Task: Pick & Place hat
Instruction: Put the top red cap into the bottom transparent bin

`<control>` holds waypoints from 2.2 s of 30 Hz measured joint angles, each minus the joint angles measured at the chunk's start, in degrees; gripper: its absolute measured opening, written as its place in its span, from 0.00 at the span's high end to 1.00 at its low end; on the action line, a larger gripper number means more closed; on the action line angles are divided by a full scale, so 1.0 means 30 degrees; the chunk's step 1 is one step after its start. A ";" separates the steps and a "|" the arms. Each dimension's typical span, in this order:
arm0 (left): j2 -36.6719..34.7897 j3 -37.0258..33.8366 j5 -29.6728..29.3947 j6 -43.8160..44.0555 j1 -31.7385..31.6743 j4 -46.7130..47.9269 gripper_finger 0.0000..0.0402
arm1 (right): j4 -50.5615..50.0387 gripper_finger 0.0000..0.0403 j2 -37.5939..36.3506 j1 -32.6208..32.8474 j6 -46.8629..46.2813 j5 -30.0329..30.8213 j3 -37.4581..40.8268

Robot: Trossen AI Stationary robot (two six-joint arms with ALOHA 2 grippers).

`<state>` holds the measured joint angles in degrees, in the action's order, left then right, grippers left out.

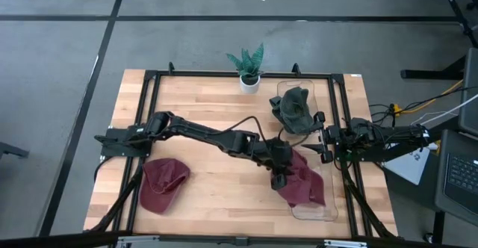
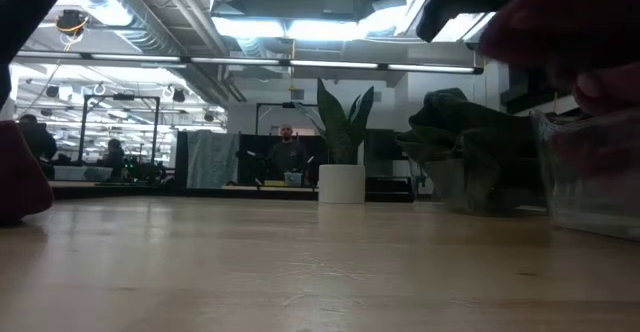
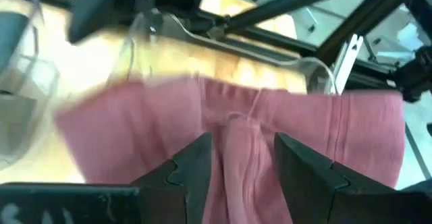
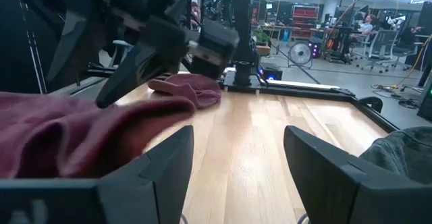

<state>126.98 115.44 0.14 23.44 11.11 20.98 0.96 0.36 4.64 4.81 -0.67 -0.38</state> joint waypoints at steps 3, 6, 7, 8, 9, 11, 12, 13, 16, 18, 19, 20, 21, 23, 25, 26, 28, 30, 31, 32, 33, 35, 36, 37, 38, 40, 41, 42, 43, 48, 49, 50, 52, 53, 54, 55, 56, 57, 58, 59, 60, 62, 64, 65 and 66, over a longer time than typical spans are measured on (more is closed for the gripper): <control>-0.0029 0.0256 0.0000 0.0108 -0.0269 0.0109 0.62 | -0.0002 0.43 0.0000 0.0000 0.0055 0.0002 -0.0005; -0.0029 0.0666 -0.0007 0.0821 -0.0457 0.0041 0.62 | 0.0002 0.43 0.0000 -0.0005 0.0025 0.0000 -0.0007; -0.0044 0.0721 -0.0007 0.0897 -0.0520 -0.0046 0.62 | -0.0003 0.43 0.0000 0.0000 0.0011 0.0000 -0.0007; -0.0051 0.0792 -0.0007 0.0911 -0.0559 0.0060 0.62 | 0.0004 0.43 0.0000 -0.0001 0.0028 0.0000 -0.0007; -0.0044 0.0842 -0.0007 0.0821 -0.0616 0.0132 0.62 | 0.0000 0.43 0.0000 -0.0007 0.0055 0.0000 -0.0007; -0.0111 0.0953 0.0090 0.0544 -0.0667 0.0188 0.62 | 0.0004 0.43 0.0000 0.0000 0.0055 0.0000 -0.0007; -0.0214 0.0970 0.0231 0.0381 -0.0733 0.0175 0.62 | -0.0002 0.43 0.0000 -0.0006 0.0055 0.0000 -0.0002; -0.0329 0.1005 0.0343 0.0269 -0.0793 0.0076 0.62 | 0.0002 0.43 0.0000 -0.0002 0.0044 0.0000 -0.0002; -0.1047 0.1012 0.0489 0.0165 -0.0995 0.0579 0.63 | 0.0336 0.43 -0.0004 0.0000 -0.1392 -0.0055 -0.0004; -0.1719 0.1012 0.0412 0.0299 -0.1128 0.1133 0.63 | 0.0874 0.43 -0.0042 -0.0001 -0.5055 -0.0303 -0.0007; -0.2047 0.1012 0.0383 0.0248 -0.1179 0.1211 0.63 | 0.1270 0.43 -0.0036 0.0000 -0.7055 -0.0296 -0.0007; -0.2386 0.1012 0.0333 0.0060 -0.1232 0.1332 0.63 | 0.1589 0.43 -0.0036 -0.0003 -0.9024 -0.0266 -0.0007; -0.2781 0.1012 0.0311 -0.0168 -0.1289 0.1676 0.63 | 0.1757 0.43 -0.0036 0.0000 -1.0941 -0.0103 -0.0007; -0.3521 0.1012 0.0004 -0.0514 -0.1302 0.2403 0.63 | 0.1968 0.43 -0.0036 -0.0004 -1.4240 0.0339 -0.0007; -0.4234 0.1012 -0.0960 -0.0841 -0.1275 0.3281 0.64 | 0.2429 0.43 -0.0017 -0.0015 -1.6004 0.0162 -0.0007; -0.4575 0.1012 -0.1507 -0.1078 -0.1232 0.3984 0.64 | 0.2806 0.43 -0.0010 -0.0010 -1.6291 -0.0374 -0.0007; -0.5134 0.1012 -0.2471 -0.1550 -0.1101 0.5164 0.65 | 0.3351 0.43 0.0000 0.0091 -1.6281 -0.1649 -0.0193; -0.5624 0.1012 -0.3344 -0.1717 -0.0973 0.6644 0.65 | 0.3189 0.43 0.0171 0.0346 -1.5413 -0.2401 -0.0989; -0.5811 0.1012 -0.3686 -0.1716 -0.0923 0.7296 0.65 | 0.2908 0.43 0.0373 0.0506 -1.4750 -0.2583 -0.1609; -0.6001 0.1012 -0.3926 -0.1660 -0.0861 0.7992 0.65 | 0.2394 0.43 0.0661 0.0673 -1.4052 -0.2634 -0.2402; -0.6152 0.1012 -0.4138 -0.1512 -0.0811 0.8590 0.65 | 0.1622 0.43 0.1034 0.0842 -1.3293 -0.2637 -0.3261; -0.6310 0.1012 -0.4239 -0.1029 -0.0701 0.9320 0.65 | -0.0627 0.43 0.2137 0.1148 -1.2026 -0.2637 -0.5193; -0.6336 0.1012 -0.4233 -0.0825 -0.0663 0.9516 0.65 | -0.1853 0.43 0.2797 0.1288 -1.1446 -0.2622 -0.6171; -0.6338 0.1008 -0.4233 -0.0687 -0.0589 0.9616 0.65 | -0.3009 0.43 0.3550 0.1433 -1.1022 -0.2616 -0.7136; -0.6341 0.1005 -0.4233 -0.0616 -0.0540 0.9643 0.65 | -0.4148 0.43 0.4391 0.1557 -1.0677 -0.2624 -0.8162; -0.6362 0.1005 -0.4233 -0.0634 -0.0427 0.9648 0.65 | -0.6376 0.43 0.6131 0.1833 -1.0084 -0.2655 -1.0089; -0.6368 0.1005 -0.4233 -0.0656 -0.0366 0.9724 0.65 | -0.7515 0.43 0.7072 0.2010 -0.9789 -0.2753 -1.1038; -0.6375 0.1005 -0.4233 -0.0650 -0.0311 0.9900 0.65 | -0.8655 0.43 0.8024 0.2187 -0.9493 -0.2999 -1.1981; -0.6375 0.1005 -0.4233 -0.0528 -0.0264 1.0120 0.65 | -0.9759 0.43 0.8943 0.2389 -0.9225 -0.3252 -1.2900; -0.6455 0.1005 -0.4132 -0.0141 0.0069 1.0703 0.65 | -1.4473 0.43 1.3346 0.3669 -0.8739 -0.4243 -1.6993; -0.6506 0.1001 -0.4138 -0.0318 0.0160 1.0844 0.65 | -1.5145 0.43 1.4099 0.3962 -0.8780 -0.4330 -1.7653; -0.6539 0.0997 -0.4131 -0.0485 0.0257 1.0973 0.65 | -1.5682 0.43 1.4863 0.4269 -0.8964 -0.4350 -1.8261; -0.6592 0.0997 -0.4119 -0.0659 0.0440 1.1616 0.65 | -1.6787 0.43 1.6173 0.4862 -0.9964 -0.4609 -1.9279; -0.6603 0.0988 -0.4104 -0.0663 0.0546 1.1946 0.65 | -1.7120 0.43 1.6773 0.5139 -1.0815 -0.4926 -1.9820; -0.6617 0.0983 -0.4064 -0.0652 0.0619 1.2069 0.65 | -1.7216 0.43 1.7326 0.5417 -1.1630 -0.5279 -2.0313; -0.6631 0.0983 -0.4022 -0.0636 0.0698 1.2061 0.65 | -1.7227 0.43 1.7887 0.5740 -1.2264 -0.5659 -2.0751; -0.6645 0.0983 -0.4014 -0.0709 0.0765 1.2054 0.65 | -1.7292 0.43 1.8455 0.6110 -1.2747 -0.6005 -2.1201; -0.6677 0.0983 -0.4018 -0.1013 0.0850 1.2051 0.65 | -1.7387 0.43 1.8993 0.6512 -1.3146 -0.6143 -2.1597; -0.6717 0.0983 -0.4021 -0.1442 0.0940 1.2061 0.65 | -1.7460 0.43 1.9551 0.6942 -1.3442 -0.6133 -2.2004; -0.6752 0.0983 -0.4029 -0.1885 0.1019 1.2048 0.65 | -1.7478 0.43 2.0056 0.7308 -1.3525 -0.5991 -2.2418; -0.6793 0.0983 -0.4016 -0.2215 0.1053 1.2045 0.65 | -1.7590 0.43 2.0548 0.7680 -1.3540 -0.5714 -2.2805; -0.6812 0.0983 -0.3852 -0.2658 0.1080 1.2124 0.65 | -1.7788 0.43 2.1447 0.8403 -1.3561 -0.5314 -2.3447; -0.6812 0.0983 -0.3353 -0.2874 0.1058 1.2418 0.65 | -1.7812 0.43 2.2328 0.9017 -1.3567 -0.5108 -2.3919; -0.6812 0.0983 -0.3075 -0.2892 0.1058 1.2516 0.65 | -1.7868 0.43 2.2764 0.9281 -1.3604 -0.5123 -2.4107; -0.6812 0.0983 -0.2930 -0.2891 0.1078 1.2616 0.65 | -1.7872 0.43 2.3185 0.9512 -1.3617 -0.5136 -2.4277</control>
<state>106.54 118.39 -8.65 14.77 14.34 58.83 -52.65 69.92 33.18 -36.04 -16.08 -73.21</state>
